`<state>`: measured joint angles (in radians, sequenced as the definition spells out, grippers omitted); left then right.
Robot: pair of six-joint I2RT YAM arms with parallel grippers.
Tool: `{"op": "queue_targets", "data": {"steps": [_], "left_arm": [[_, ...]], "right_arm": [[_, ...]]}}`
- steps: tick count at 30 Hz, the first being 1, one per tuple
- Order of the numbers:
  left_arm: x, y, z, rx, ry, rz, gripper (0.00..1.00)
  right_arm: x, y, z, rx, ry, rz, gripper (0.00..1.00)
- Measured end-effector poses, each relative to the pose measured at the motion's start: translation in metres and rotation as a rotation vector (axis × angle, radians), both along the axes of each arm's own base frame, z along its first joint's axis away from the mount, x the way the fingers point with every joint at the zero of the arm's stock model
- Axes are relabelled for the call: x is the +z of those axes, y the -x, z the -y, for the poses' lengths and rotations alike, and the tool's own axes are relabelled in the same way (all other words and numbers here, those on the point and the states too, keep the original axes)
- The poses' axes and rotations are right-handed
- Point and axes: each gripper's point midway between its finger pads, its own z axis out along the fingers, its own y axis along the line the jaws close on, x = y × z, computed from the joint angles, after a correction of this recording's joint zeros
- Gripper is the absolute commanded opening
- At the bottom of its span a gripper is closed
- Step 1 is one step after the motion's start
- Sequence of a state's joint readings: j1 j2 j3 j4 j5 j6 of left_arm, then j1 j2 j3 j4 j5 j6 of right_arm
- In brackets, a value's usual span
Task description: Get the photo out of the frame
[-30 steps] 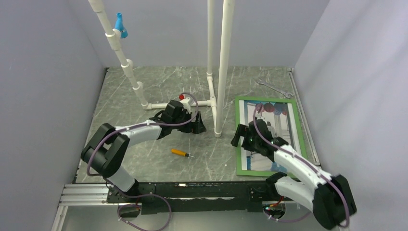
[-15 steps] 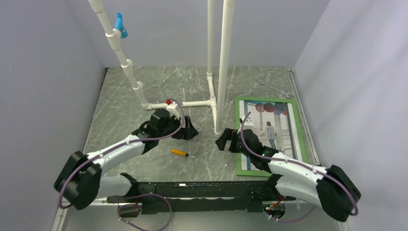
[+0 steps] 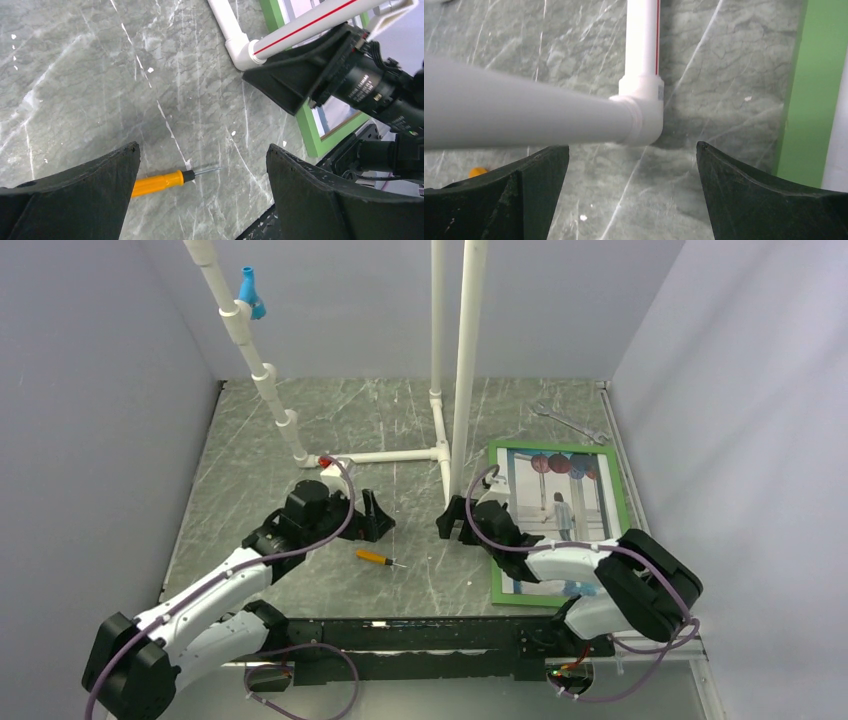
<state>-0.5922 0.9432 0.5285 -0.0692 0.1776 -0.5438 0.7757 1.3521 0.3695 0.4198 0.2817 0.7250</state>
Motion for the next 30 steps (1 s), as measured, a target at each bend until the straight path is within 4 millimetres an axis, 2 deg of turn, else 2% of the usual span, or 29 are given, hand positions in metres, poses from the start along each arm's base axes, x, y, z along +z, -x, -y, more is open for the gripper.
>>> {"op": "queue_targets", "data": {"steps": [8,11,22,30], "left_arm": [[0.029,0.011,-0.003,0.007,0.086,0.04,0.99],[0.034,0.015,-0.004,0.006,0.104,0.04,0.99],[0.032,0.02,-0.006,0.01,0.105,0.021,0.99],[0.032,0.02,-0.006,0.01,0.105,0.019,0.99]], "right_arm": [[-0.003,-0.025,0.007,-0.066,-0.015,0.006,0.98],[-0.003,-0.037,0.012,-0.089,-0.03,0.011,0.98],[-0.001,-0.072,0.019,-0.121,-0.08,0.009,0.97],[0.0,-0.083,0.019,-0.124,-0.111,-0.002,0.96]]}}
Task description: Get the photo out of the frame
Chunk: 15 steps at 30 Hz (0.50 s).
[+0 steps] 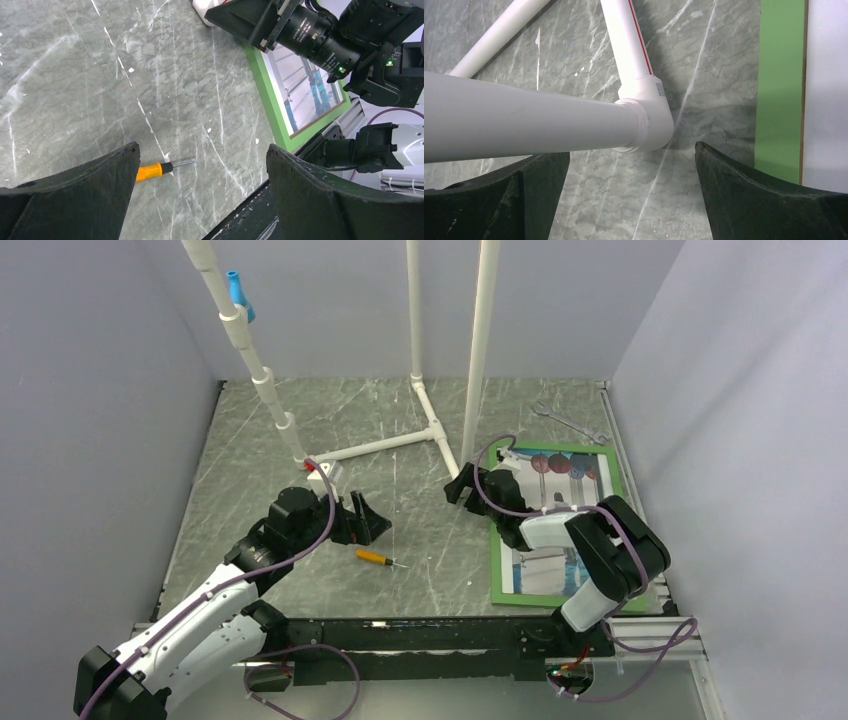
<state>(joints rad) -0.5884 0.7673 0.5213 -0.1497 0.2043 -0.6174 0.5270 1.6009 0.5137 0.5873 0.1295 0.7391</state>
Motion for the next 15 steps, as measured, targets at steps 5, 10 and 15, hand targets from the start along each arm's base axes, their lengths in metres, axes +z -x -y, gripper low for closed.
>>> {"op": "queue_targets", "data": {"steps": [5,10,15], "left_arm": [[-0.003,0.001,-0.001,0.0,-0.008,-0.011,0.99],[-0.005,0.003,-0.002,-0.001,-0.015,-0.017,0.99],[-0.008,0.004,-0.003,-0.002,-0.024,-0.03,0.99]], "right_arm": [[0.001,-0.01,0.002,-0.02,-0.021,-0.005,0.96],[0.003,-0.022,0.005,-0.041,-0.045,-0.008,0.96],[0.005,-0.037,0.01,-0.065,-0.058,-0.001,0.96]]}}
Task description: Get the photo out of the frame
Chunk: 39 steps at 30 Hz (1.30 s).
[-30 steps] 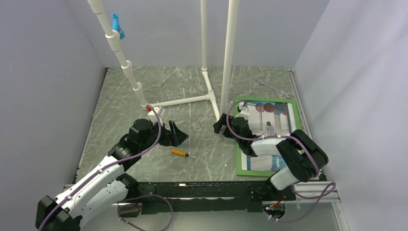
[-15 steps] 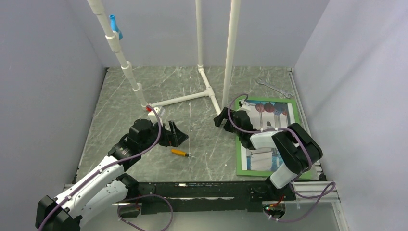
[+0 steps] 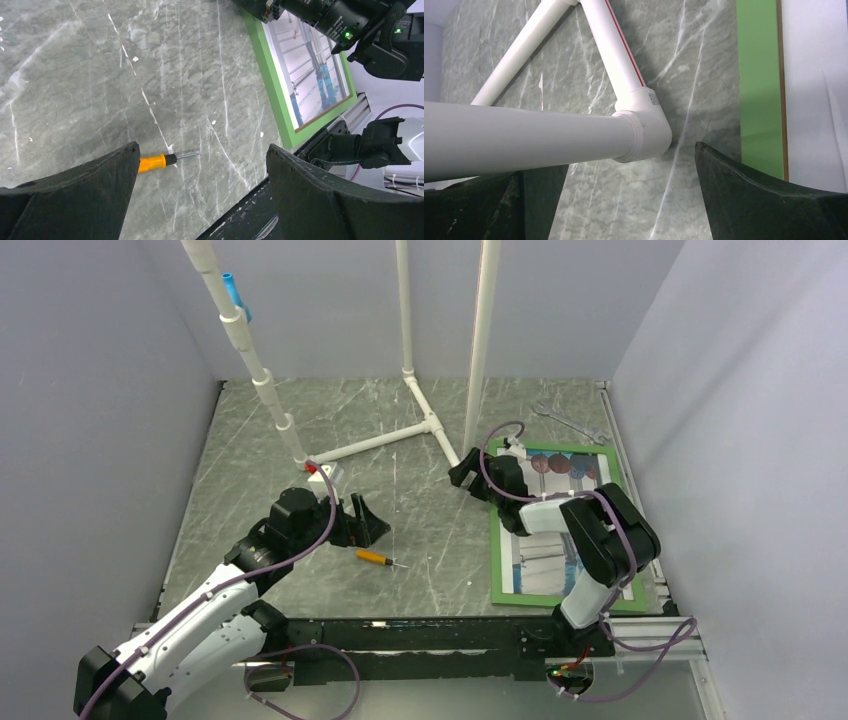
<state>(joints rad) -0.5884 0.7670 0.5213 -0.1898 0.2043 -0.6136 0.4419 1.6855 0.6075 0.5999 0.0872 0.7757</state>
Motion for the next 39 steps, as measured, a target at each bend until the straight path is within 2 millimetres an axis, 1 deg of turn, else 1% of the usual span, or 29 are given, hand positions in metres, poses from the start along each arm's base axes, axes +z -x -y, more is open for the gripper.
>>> {"op": "queue_targets", "data": {"steps": [5,17,28,30,31,32,33,34,35,36,37,38,39], "left_arm": [[-0.001,0.001,0.0,0.0,-0.003,-0.004,0.99],[-0.001,0.0,0.0,0.0,-0.002,-0.004,0.99],[0.003,0.003,-0.002,0.001,0.006,0.008,0.99],[0.004,0.0,-0.001,0.001,0.005,0.018,0.99],[0.004,-0.006,-0.001,0.014,-0.004,0.027,0.99],[0.005,-0.018,-0.001,0.035,-0.026,0.035,0.99],[0.012,-0.036,0.004,0.046,-0.032,0.044,0.99],[0.026,-0.062,0.012,0.048,-0.029,0.061,0.99],[0.051,-0.101,0.026,0.041,-0.01,0.113,0.99],[0.083,-0.146,0.043,0.029,0.027,0.216,0.99],[0.101,-0.173,0.055,0.015,0.055,0.286,0.99],[0.124,-0.209,0.067,0.001,0.095,0.399,1.0],[0.133,-0.23,0.073,-0.016,0.109,0.456,0.99]], "right_arm": [[0.0,-0.011,-0.001,0.002,-0.005,0.005,0.96],[0.0,-0.025,-0.001,0.027,-0.006,0.037,0.96],[-0.002,-0.036,-0.012,0.095,-0.013,0.041,0.97],[-0.003,-0.035,-0.014,0.109,-0.012,0.04,0.98],[-0.003,-0.035,-0.015,0.116,-0.01,0.042,0.98],[-0.002,-0.034,-0.016,0.127,-0.008,0.048,0.99],[-0.002,-0.033,-0.017,0.14,-0.005,0.054,0.99],[-0.001,-0.031,-0.018,0.156,-0.006,0.06,0.99],[0.0,-0.027,-0.019,0.174,-0.007,0.061,1.0],[0.001,-0.022,-0.019,0.187,-0.006,0.062,1.0],[0.003,-0.015,-0.017,0.203,0.002,0.062,1.0],[0.006,-0.005,-0.013,0.213,0.014,0.061,1.0],[0.009,0.006,-0.007,0.22,0.03,0.06,1.0]]}}
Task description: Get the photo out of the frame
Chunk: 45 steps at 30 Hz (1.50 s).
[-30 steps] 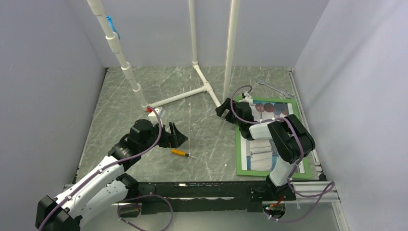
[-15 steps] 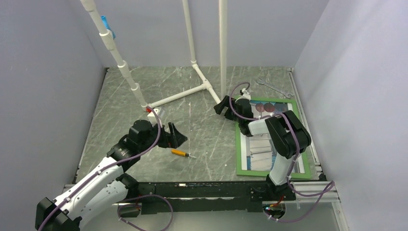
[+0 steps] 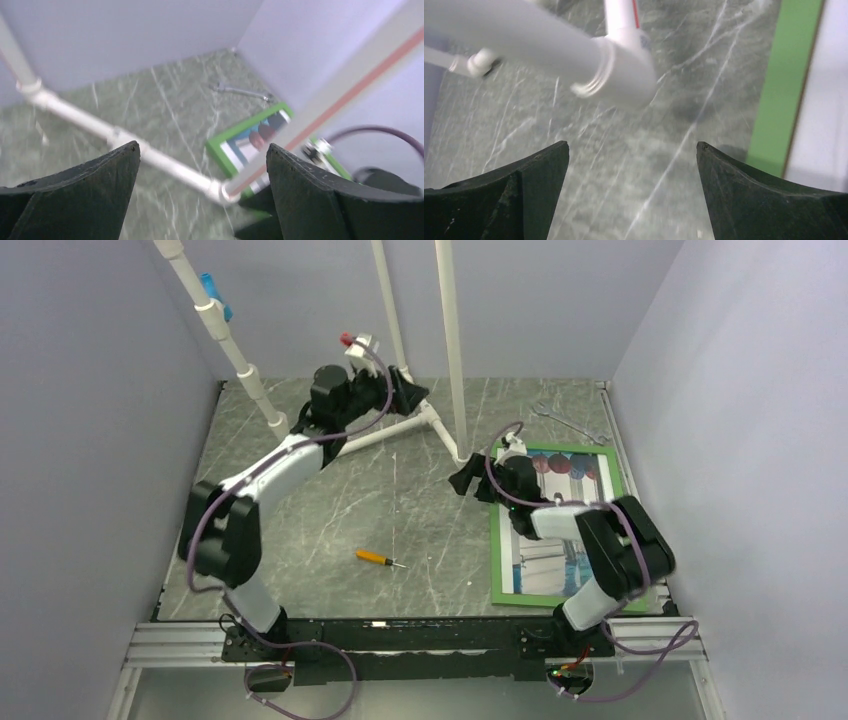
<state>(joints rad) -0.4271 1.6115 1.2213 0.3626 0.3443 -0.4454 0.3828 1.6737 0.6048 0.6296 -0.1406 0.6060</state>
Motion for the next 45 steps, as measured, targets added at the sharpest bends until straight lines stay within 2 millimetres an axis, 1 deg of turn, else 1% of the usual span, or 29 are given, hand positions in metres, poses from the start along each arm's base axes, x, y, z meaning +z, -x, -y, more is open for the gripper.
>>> {"op": "queue_targets", "data": {"steps": [2,4,6,8,11,14,18,21,24,27,29,32,34,37,39,40,42,45], "left_arm": [[0.007,-0.023,0.012,-0.042,0.001,0.062,0.99],[0.011,-0.029,0.022,-0.08,0.006,0.109,0.99],[0.011,-0.024,0.028,-0.106,0.01,0.128,1.0],[0.015,-0.016,0.033,-0.123,0.021,0.153,0.99],[0.019,-0.007,0.043,-0.149,0.013,0.176,0.99],[0.018,0.001,0.053,-0.171,0.009,0.175,0.99],[0.013,0.007,0.061,-0.189,-0.007,0.168,0.99],[0.003,0.011,0.059,-0.184,-0.042,0.141,0.99],[-0.013,0.025,0.048,-0.165,-0.098,0.079,0.99],[-0.018,0.042,0.035,-0.151,-0.137,0.023,0.99],[-0.019,0.055,0.026,-0.143,-0.159,-0.017,0.99],[-0.028,0.077,0.01,-0.132,-0.197,-0.091,0.99],[-0.04,0.092,-0.002,-0.117,-0.226,-0.143,0.99],[-0.068,0.124,-0.027,-0.085,-0.275,-0.221,0.99],[-0.083,0.144,-0.045,-0.055,-0.304,-0.257,0.99],[-0.086,0.151,-0.053,-0.038,-0.315,-0.266,0.99],[-0.085,0.162,-0.068,-0.002,-0.323,-0.268,0.99],[-0.071,0.171,-0.093,0.072,-0.312,-0.242,0.99]], "right_arm": [[0.014,0.015,0.01,0.003,0.023,0.029,1.0],[0.03,0.02,0.017,0.0,0.029,0.069,1.0],[0.046,0.023,0.023,-0.008,0.029,0.107,1.0],[0.053,0.026,0.028,-0.024,0.031,0.118,1.0],[0.055,0.037,0.037,-0.045,0.038,0.11,1.0],[0.058,0.05,0.045,-0.061,0.048,0.109,1.0],[0.066,0.054,0.05,-0.071,0.061,0.131,1.0],[0.066,0.055,0.051,-0.066,0.068,0.131,1.0],[0.064,0.056,0.05,-0.061,0.07,0.125,1.0],[0.058,0.054,0.046,-0.058,0.065,0.1,1.0],[0.055,0.051,0.041,-0.052,0.061,0.084,1.0],[0.056,0.05,0.024,-0.02,0.063,0.08,1.0],[0.059,0.052,0.009,0.011,0.064,0.087,1.0],[0.06,0.056,-0.01,0.046,0.065,0.089,1.0],[0.057,0.059,-0.015,0.054,0.066,0.082,1.0],[0.053,0.059,-0.016,0.057,0.07,0.072,0.99],[0.042,0.057,-0.02,0.064,0.084,0.045,0.99],[0.026,0.049,-0.027,0.081,0.108,0.004,0.99]]}}
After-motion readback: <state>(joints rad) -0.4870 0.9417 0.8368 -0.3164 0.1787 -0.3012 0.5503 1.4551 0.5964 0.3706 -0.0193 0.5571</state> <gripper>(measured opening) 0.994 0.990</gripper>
